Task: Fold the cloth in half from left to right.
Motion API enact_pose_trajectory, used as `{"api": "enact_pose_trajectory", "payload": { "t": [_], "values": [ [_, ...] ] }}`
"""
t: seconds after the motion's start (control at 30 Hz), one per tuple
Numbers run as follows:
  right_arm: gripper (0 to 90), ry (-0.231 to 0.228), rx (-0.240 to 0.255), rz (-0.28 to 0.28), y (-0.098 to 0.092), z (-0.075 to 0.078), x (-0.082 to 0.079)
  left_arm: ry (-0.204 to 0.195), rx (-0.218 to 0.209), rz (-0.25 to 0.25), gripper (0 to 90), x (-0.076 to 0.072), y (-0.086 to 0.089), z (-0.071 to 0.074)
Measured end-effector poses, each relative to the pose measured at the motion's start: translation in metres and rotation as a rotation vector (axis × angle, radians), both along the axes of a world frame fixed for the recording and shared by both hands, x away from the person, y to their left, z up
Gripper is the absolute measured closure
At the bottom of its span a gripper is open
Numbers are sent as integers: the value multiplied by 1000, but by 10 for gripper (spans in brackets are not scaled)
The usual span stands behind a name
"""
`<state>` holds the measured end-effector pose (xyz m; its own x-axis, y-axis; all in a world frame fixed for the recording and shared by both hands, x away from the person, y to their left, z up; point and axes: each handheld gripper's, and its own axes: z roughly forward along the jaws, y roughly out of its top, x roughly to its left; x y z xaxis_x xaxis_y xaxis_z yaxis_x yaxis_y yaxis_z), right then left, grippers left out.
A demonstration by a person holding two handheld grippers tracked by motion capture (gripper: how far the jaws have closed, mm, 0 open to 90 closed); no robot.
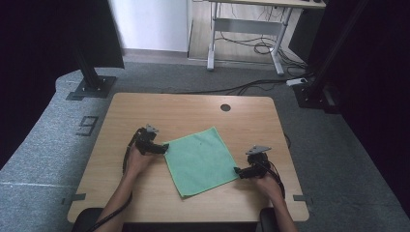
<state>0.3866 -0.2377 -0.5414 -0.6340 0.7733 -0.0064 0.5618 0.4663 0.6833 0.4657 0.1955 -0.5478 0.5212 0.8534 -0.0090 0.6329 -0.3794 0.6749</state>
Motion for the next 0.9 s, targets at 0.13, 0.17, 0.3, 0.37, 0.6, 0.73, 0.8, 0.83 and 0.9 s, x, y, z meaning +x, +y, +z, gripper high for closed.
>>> {"api": "enact_pose_trajectory", "payload": {
  "t": [0.13, 0.17, 0.3, 0.37, 0.6, 0.73, 0.8, 0.83, 0.9],
  "values": [
    [83, -7, 34, 30, 4, 6, -4, -5, -4, -10, 83, -1, 0, 0],
    [91, -3, 62, 60, 8, 9, -7, -7, -7, -12, 106, -2, 0, 0],
    [106, 2, 93, 91, 16, 11, -10, -12, -9, -22, 126, -3, 0, 0],
    [117, 7, 100, 113, 23, 13, -13, -13, -9, -21, 130, -3, 0, 0],
    [137, 27, 121, 203, 52, 14, -22, -16, -12, -18, 142, -4, 0, 1],
    [164, 48, 137, 263, 74, 14, -29, -19, -12, -20, 166, -6, -1, 1],
    [204, 58, 138, 290, 83, 14, -33, -20, -13, -18, 177, -6, -1, 1],
    [216, 60, 139, 312, 88, 14, -34, -23, -15, -18, 185, -7, -1, 1],
    [227, 64, 141, 326, 92, 15, -36, -26, -18, -22, 215, -8, -1, 1]
  ]
}}
